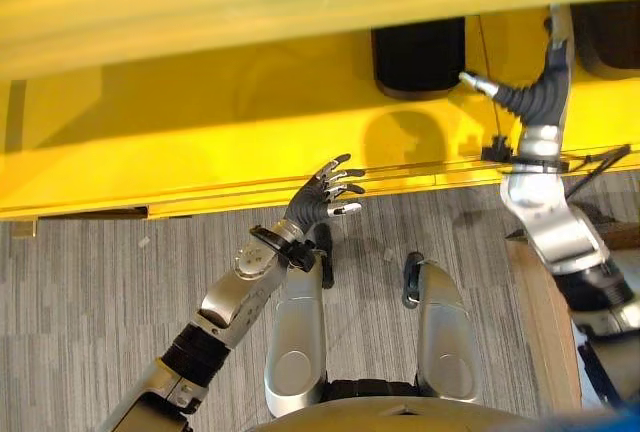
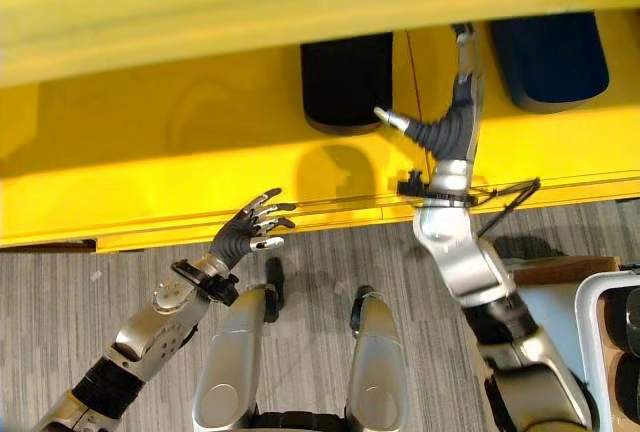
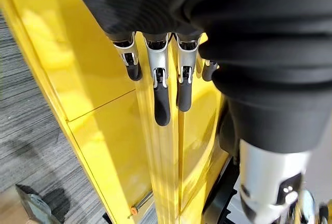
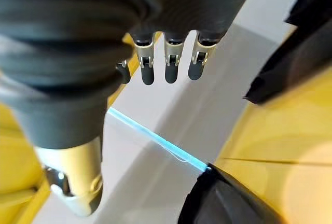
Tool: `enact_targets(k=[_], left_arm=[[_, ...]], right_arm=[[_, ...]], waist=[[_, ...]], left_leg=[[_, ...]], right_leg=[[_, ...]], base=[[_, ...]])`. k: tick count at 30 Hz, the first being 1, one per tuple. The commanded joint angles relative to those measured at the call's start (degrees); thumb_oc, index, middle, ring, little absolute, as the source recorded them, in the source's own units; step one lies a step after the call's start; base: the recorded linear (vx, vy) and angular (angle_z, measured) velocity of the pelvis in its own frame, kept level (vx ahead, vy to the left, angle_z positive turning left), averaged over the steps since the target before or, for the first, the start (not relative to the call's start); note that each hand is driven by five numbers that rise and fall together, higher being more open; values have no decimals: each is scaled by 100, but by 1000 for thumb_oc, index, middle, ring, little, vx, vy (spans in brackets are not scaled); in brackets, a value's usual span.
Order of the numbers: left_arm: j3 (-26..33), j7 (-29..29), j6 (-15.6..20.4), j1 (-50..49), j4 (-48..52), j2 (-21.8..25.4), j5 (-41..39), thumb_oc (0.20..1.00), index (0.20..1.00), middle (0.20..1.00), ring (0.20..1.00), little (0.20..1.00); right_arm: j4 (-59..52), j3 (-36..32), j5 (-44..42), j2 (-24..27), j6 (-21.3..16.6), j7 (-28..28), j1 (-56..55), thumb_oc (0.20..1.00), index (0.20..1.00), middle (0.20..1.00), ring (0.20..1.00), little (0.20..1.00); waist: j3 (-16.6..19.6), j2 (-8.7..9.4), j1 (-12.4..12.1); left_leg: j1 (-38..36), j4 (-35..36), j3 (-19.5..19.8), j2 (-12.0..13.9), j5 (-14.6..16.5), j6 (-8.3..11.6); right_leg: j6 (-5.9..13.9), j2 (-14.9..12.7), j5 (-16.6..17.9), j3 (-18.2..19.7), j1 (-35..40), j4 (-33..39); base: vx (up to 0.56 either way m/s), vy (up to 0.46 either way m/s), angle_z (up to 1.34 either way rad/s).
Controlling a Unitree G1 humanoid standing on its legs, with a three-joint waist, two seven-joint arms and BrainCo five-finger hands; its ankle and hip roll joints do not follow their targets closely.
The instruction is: Move parts from the plastic box to the shelf.
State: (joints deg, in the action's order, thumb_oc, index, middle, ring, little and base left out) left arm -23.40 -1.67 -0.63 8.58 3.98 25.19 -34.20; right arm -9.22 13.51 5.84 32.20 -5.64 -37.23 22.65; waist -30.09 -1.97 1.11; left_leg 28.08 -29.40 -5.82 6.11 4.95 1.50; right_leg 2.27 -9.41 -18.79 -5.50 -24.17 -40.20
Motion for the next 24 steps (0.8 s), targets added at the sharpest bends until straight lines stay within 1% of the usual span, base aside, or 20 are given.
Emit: enact_targets(k=[1,3,4,6,8,9,12,14,15,16,18,19,20,21,22,23,24], left_arm=[[91,351,316,-28,235,-200,168,1000,1000,1000,1000,1000],[181,522,454,-148,261,-238,143,1000,1000,1000,1000,1000],[225,630,529,-206,270,-248,168,1000,1000,1000,1000,1000],[350,732,533,-342,272,-275,233,1000,1000,1000,1000,1000],[439,713,540,-455,235,-287,264,1000,1000,1000,1000,1000],[501,705,591,-556,204,-300,388,1000,1000,1000,1000,1000],[563,568,635,-727,222,-264,428,1000,1000,1000,1000,1000],[599,364,620,-868,236,-218,336,1000,1000,1000,1000,1000],[623,307,616,-1028,228,-192,410,1000,1000,1000,1000,1000],[631,250,647,-1103,221,-176,472,1000,1000,1000,1000,1000],[625,-41,750,-1306,248,-61,451,1000,1000,1000,1000,1000],[623,-65,749,-1314,241,-57,454,1000,1000,1000,1000,1000],[589,-339,788,-1335,178,-30,546,1000,1000,1000,1000,1000],[550,-638,928,-1386,137,54,767,1000,1000,1000,1000,1000],[484,-1008,1138,-1386,95,152,1005,1000,1000,1000,1000,1000],[347,-1390,1127,-1379,-58,295,928,1000,1000,1000,1000,1000],[242,-1675,1063,-1317,-201,327,803,1000,1000,1000,1000,1000]], right_arm=[[-631,-369,-27,14,-635,42,-75,1000,1000,1000,1000,1000],[-741,-394,-110,-58,-826,44,-589,1000,1000,1000,1000,1000],[-767,-397,-289,-85,-847,101,-785,1000,1000,1000,1000,1000],[-748,-428,-604,-196,-941,286,-1179,1000,1000,1000,1000,1000],[-739,-438,-657,-279,-1019,443,-1440,1000,1000,1000,1000,1000],[-729,-420,-709,-338,-1052,550,-1690,1000,1000,1000,1000,1000],[-659,-427,-932,-337,-1038,726,-2002,1000,1000,1000,1000,1000],[-578,-440,-1073,-310,-1019,911,-2162,1000,1000,1000,1000,1000],[-541,-450,-1135,-286,-1022,1087,-2374,1000,1000,1000,1000,1000],[-546,-452,-1226,-265,-972,1167,-2485,1000,1000,1000,1000,1000],[-413,-444,-1621,-209,-755,1535,-2838,1000,1000,1000,1000,1000],[-399,-444,-1622,-210,-750,1550,-2857,1000,1000,1000,1000,1000],[-281,-431,-1735,-194,-595,1627,-2959,1000,1000,1000,1000,1000],[-109,-456,-1862,-175,-537,1711,-3058,1000,1000,1000,1000,1000],[72,-479,-2069,-165,-394,1699,-3113,1000,1000,1000,1000,1000],[507,-495,-2351,-173,-281,1665,-3076,1000,1000,1000,1000,1000],[686,-483,-2530,-209,-124,1651,-3035,1000,1000,1000,1000,1000]], waist=[[113,-3,153],[203,5,214],[241,13,240],[357,42,303],[438,56,356],[534,69,405],[704,83,450],[853,68,446],[979,75,458],[1040,83,462],[1244,111,478],[1256,111,481],[1331,110,494],[1396,107,507],[1441,99,527],[1494,82,564],[1518,72,588]], left_leg=[[-942,972,-389,36,-9,-110],[-1100,1204,-413,81,-90,-83],[-1176,1304,-430,103,-125,-73],[-1371,1582,-462,151,-221,-35],[-1507,1784,-482,191,-301,-4],[-1658,2016,-512,226,-385,27],[-1922,2421,-545,266,-531,90],[-2050,2701,-536,311,-668,158],[-2178,2965,-568,362,-821,220],[-2232,3075,-579,387,-892,245],[-2312,3365,-614,528,-1093,357],[-2315,3380,-619,538,-1102,363],[-2320,3440,-651,591,-1149,403],[-2319,3440,-690,624,-1155,426],[-2339,3440,-738,638,-1151,433],[-2458,3440,-862,619,-1101,423],[-2533,3425,-942,593,-1062,406]], right_leg=[[-159,519,43,-146,273,-130],[-132,530,122,-131,436,131],[-121,529,155,-135,518,245],[-87,530,253,-135,727,591],[-58,537,327,-117,850,812],[-26,526,410,-112,1001,1082],[42,504,556,-119,1306,1581],[85,510,674,-115,1482,1909],[148,484,782,-121,1645,2175],[172,469,837,-128,1725,2300],[243,392,964,-202,1960,2674],[245,389,974,-207,1979,2705],[264,359,1022,-244,2068,2838],[286,327,1065,-276,2147,2948],[299,287,1106,-304,2185,3013],[343,216,1167,-358,2247,3099],[373,172,1203,-383,2270,3120]], base=[[103,71,-11],[107,71,-17],[109,57,-23],[114,46,-18],[99,56,-13],[91,62,-10],[123,65,-14],[148,65,-11],[152,70,-12],[181,89,-11],[126,83,-8],[84,110,-8],[72,131,-6],[85,214,-4],[83,323,-2],[81,374,-5],[85,377,-22]])
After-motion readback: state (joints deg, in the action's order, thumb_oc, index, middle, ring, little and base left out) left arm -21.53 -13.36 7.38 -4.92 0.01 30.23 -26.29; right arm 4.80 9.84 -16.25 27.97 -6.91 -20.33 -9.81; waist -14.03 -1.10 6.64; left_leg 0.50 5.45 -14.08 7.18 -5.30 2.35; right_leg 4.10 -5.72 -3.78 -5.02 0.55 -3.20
